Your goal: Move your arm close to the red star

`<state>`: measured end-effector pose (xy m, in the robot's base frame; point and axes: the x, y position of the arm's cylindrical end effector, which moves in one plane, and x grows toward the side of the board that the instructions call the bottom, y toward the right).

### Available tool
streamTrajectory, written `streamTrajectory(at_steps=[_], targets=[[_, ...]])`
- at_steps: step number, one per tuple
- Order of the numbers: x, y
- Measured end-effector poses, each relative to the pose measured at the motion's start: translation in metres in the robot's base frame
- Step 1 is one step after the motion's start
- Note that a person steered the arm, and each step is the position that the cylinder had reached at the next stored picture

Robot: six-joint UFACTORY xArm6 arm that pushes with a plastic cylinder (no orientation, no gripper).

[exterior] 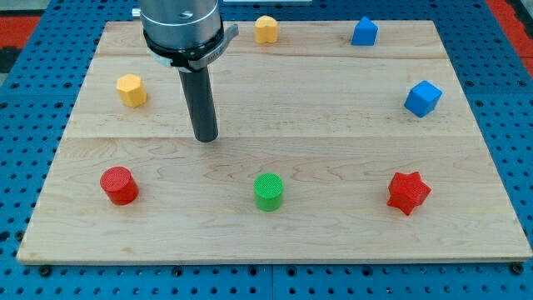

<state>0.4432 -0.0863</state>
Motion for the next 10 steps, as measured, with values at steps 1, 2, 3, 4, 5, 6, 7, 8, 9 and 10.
streamTrajectory(at_steps=[1,2,3,4,5,6,7,8,9,10], targets=[[0.000,0.000],[0.002,0.000],[0.001,0.000],[0.001,0.000],[0.001,0.000],[-0.004,0.000],[-0.008,0.000],[-0.012,0.006],[-0.038,0.069],[0.004,0.139]])
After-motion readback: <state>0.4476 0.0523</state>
